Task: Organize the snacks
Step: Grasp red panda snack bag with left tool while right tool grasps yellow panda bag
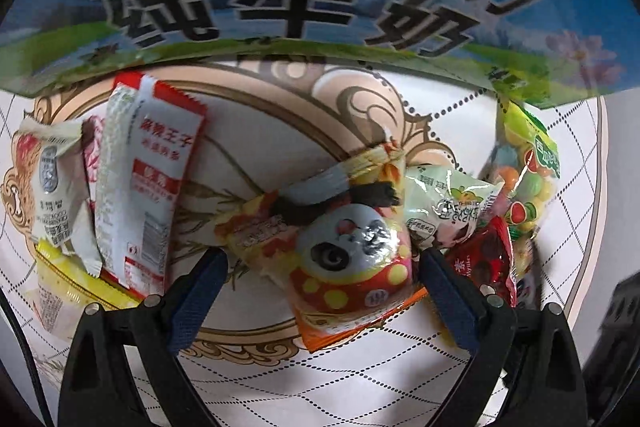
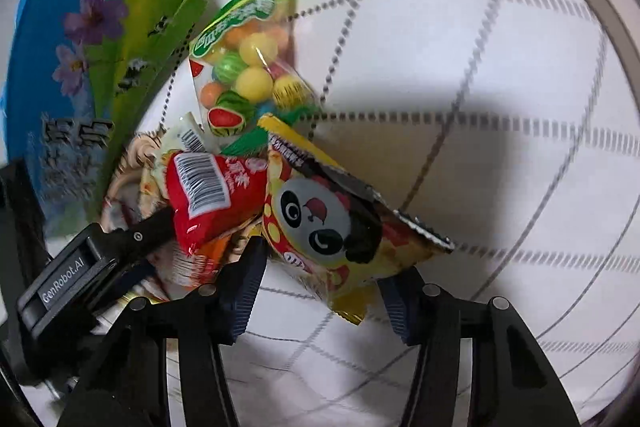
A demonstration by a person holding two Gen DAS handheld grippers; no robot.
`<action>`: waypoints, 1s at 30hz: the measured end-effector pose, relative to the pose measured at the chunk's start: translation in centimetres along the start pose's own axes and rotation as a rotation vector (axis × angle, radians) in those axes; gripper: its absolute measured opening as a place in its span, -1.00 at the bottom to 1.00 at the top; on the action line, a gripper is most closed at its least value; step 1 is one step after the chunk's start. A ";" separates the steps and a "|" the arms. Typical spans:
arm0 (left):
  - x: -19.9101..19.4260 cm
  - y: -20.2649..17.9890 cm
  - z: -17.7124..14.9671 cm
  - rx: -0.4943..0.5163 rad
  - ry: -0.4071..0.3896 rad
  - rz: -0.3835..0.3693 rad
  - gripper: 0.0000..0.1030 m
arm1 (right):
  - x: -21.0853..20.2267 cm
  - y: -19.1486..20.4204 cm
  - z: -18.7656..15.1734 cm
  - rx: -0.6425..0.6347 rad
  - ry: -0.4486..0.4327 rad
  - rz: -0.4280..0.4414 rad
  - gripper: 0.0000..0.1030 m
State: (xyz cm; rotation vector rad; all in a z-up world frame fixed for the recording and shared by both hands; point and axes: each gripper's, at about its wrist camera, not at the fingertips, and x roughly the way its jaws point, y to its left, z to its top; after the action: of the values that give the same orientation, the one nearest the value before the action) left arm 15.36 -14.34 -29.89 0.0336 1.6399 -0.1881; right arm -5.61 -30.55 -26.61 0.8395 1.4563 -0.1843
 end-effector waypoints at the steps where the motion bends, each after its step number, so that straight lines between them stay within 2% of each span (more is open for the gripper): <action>1: 0.1 -0.2 0.0 0.008 -0.001 0.000 0.78 | -0.2 0.6 0.5 -0.076 0.006 -0.048 0.11; 3: 0.3 -0.6 -0.3 0.035 -0.006 0.006 0.69 | -0.5 1.7 1.1 -0.181 0.008 -0.117 0.11; 5: 0.5 -0.5 -0.5 0.076 -0.009 0.039 0.44 | -0.6 3.1 1.5 -0.310 0.021 -0.215 0.12; 7: 0.5 -0.3 -1.3 0.133 -0.017 0.082 0.40 | -1.2 4.0 1.5 -0.383 -0.016 -0.305 0.25; 9: 0.3 -0.3 -2.3 0.182 -0.037 0.126 0.40 | -1.9 4.5 1.3 -0.413 -0.074 -0.363 0.49; 10: 0.3 -0.2 -2.6 0.196 -0.043 0.137 0.40 | -2.3 4.7 1.1 -0.417 -0.110 -0.382 0.51; 12: 0.4 0.1 -2.8 0.190 -0.038 0.124 0.40 | -2.8 4.3 1.0 -0.373 -0.138 -0.355 0.51; 16: 1.4 2.2 -2.3 0.076 0.013 0.059 0.44 | -2.6 2.2 1.7 -0.186 -0.134 -0.242 0.51; 18: 1.6 2.8 -2.0 0.030 0.010 0.046 0.44 | -2.1 1.2 2.5 -0.097 -0.128 -0.201 0.51; 20: 1.8 2.9 -2.0 0.017 0.001 0.050 0.44 | -1.1 0.6 3.1 -0.068 -0.116 -0.188 0.50; 21: 1.6 2.9 -2.1 0.022 -0.009 0.053 0.44 | -1.0 0.5 3.4 -0.081 -0.112 -0.198 0.32; 24: 1.0 2.3 -2.6 0.064 -0.041 0.074 0.36 | -0.9 0.9 3.4 -0.209 -0.092 -0.245 0.18; 26: 0.9 1.8 -3.8 0.091 -0.044 0.086 0.27 | -0.9 1.1 2.6 -0.301 -0.035 -0.271 0.17; 30: 1.0 2.4 -7.0 0.122 -0.024 0.095 0.24 | -0.2 1.3 0.1 -0.441 0.095 -0.297 0.17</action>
State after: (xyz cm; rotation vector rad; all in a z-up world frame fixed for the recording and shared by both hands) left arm 8.68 -11.03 -30.63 0.2010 1.5975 -0.2150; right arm -4.84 -29.80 -25.92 0.2760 1.6271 -0.0405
